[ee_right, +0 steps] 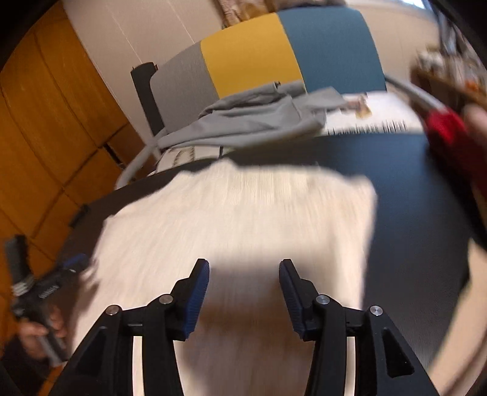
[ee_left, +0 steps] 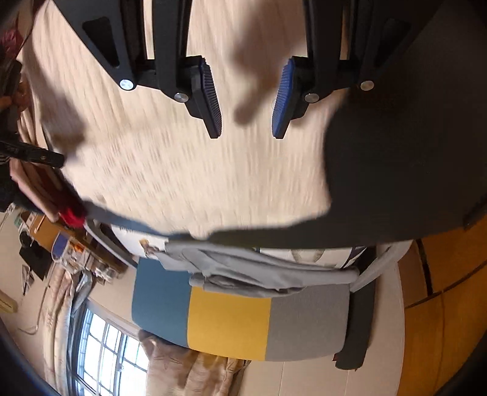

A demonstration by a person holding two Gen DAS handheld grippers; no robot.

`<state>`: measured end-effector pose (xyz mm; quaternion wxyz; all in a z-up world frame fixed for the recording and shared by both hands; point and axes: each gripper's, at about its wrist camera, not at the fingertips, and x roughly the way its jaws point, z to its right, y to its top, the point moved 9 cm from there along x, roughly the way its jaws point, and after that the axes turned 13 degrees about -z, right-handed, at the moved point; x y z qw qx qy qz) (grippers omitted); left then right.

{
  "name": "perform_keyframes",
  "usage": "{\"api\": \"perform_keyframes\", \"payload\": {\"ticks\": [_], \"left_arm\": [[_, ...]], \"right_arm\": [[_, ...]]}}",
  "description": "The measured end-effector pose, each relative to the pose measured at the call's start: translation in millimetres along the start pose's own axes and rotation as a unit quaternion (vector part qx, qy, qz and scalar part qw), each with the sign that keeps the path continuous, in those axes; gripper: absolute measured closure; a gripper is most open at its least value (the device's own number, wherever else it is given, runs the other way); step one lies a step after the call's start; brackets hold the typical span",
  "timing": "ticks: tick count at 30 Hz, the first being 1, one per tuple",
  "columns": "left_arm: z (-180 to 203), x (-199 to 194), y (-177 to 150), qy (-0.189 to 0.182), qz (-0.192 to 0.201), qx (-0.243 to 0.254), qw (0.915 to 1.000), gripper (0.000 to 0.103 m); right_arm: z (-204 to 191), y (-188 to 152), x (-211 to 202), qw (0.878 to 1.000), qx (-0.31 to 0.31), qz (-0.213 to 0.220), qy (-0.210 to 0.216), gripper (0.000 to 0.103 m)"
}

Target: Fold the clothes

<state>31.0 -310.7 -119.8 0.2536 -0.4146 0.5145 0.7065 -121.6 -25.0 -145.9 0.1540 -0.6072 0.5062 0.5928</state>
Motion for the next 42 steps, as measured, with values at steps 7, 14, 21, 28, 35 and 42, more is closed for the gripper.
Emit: {"api": "perform_keyframes", "payload": {"ticks": [7,14,21,28,35,42], "left_arm": [[-23,-35,-92,0.015,-0.023,-0.067,0.9974,0.068],[-40,-55,-146,0.047,-0.032,-0.093,0.9941,0.066],[-47,-73,-176,0.011,-0.048,-0.133,0.9899,0.066],[-36,-78,-191,0.005,-0.053,-0.103,0.9933,0.064],[-19,-79,-200,0.005,-0.067,-0.069,0.9954,0.063],[-14,-76,-202,-0.012,-0.079,-0.076,0.9938,0.067]], "right_arm": [[14,-111,-57,0.999,0.026,-0.016,0.018,0.045],[27,-178,-85,0.997,0.064,0.002,0.035,0.039],[14,-199,-90,0.987,0.092,0.007,0.129,0.031],[3,-204,-81,0.982,0.085,0.008,0.168,0.036],[4,-208,-79,0.988,0.058,-0.006,0.144,0.042],[-1,-212,-77,0.995,0.014,0.011,0.102,0.044]]}}
